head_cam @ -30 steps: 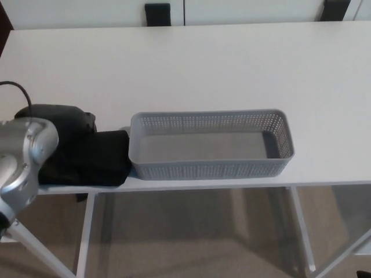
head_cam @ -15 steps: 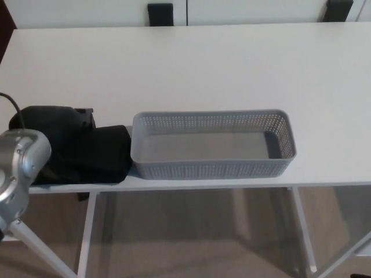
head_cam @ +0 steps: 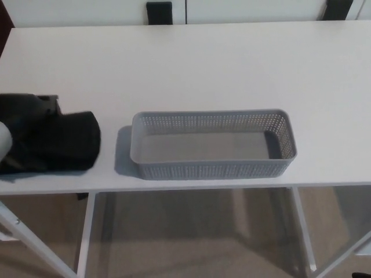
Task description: The robot walk towards a table in front and pick up a black pencil case on the left hand side and put the pencil case into a small container on the right hand side
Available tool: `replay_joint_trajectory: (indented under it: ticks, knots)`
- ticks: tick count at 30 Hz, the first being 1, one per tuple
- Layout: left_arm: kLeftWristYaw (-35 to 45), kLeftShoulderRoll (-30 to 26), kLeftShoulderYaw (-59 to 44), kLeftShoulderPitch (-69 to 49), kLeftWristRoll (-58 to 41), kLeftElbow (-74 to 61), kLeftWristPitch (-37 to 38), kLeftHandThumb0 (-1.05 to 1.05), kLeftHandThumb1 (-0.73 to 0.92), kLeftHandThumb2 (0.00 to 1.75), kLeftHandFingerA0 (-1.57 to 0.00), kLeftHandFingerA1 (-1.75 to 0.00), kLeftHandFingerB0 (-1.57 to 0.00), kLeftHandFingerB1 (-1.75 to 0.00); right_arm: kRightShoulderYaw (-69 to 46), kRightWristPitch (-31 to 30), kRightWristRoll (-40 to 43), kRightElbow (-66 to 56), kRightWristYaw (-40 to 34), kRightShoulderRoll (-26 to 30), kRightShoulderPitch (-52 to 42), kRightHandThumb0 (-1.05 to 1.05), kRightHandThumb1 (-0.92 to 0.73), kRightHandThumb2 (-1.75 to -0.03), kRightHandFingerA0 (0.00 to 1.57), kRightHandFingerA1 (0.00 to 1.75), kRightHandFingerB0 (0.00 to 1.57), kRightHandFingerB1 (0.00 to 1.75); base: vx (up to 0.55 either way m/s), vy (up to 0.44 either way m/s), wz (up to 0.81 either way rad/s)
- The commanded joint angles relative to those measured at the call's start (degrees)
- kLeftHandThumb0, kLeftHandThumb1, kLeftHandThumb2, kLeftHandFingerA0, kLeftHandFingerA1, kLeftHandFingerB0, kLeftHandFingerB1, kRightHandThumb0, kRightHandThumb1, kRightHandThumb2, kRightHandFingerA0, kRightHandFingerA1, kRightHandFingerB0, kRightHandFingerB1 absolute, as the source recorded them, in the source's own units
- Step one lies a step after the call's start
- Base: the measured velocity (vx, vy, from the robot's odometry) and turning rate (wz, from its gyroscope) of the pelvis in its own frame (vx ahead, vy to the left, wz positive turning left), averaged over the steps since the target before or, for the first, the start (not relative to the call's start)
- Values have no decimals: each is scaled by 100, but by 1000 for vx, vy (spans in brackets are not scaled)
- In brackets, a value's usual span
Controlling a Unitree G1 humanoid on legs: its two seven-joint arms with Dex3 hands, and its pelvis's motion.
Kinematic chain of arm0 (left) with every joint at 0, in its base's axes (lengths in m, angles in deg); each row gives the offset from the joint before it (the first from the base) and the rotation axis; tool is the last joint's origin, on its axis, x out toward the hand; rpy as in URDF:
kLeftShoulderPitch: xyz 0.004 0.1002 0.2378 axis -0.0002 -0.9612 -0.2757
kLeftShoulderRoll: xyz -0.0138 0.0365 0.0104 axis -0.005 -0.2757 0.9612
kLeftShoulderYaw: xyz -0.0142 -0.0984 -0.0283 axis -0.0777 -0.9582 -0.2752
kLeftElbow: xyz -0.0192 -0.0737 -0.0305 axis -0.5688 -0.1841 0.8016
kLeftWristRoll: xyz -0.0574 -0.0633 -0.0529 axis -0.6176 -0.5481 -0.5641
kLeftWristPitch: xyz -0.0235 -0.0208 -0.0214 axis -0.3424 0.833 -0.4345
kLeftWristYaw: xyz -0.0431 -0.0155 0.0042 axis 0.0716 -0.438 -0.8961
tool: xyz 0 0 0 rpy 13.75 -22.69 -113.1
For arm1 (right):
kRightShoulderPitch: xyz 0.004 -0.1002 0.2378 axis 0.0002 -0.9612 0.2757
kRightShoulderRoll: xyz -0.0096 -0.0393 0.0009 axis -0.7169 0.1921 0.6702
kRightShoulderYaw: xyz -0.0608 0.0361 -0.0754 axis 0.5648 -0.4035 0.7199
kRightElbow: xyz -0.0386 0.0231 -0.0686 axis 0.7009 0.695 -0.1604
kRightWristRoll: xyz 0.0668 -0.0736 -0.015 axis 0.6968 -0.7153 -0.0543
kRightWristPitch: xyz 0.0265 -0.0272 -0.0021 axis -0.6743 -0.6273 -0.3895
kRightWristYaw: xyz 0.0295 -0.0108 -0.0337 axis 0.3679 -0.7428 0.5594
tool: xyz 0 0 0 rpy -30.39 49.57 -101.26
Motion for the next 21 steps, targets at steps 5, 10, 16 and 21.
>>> replay_joint_trajectory:
  ticks: [5,10,16,21]
  knots:
    - [557,-312,-655,613,-594,-314,124,-34,92,64,-62,-175,-39,-148,-50,-114,34,47,-33,107,56,-20,-67,-59,56,53,44,47,0,0,0]
    - [946,-26,-591,919,-540,-1224,-258,-24,83,58,-67,-173,-41,-136,-22,-142,-8,68,-56,129,49,-21,-68,-59,57,53,44,46,0,0,0]
    - [1489,627,-353,1337,-515,-2117,-899,-21,83,60,-60,-173,-55,-124,42,-206,-94,86,-85,157,121,-21,-68,-59,57,53,44,46,0,0,0]
    - [1752,1401,-13,1648,-377,-2431,-1542,-20,80,59,-62,-166,-66,-91,60,-258,-70,60,-57,133,89,-22,-69,-60,56,52,44,46,0,0,0]
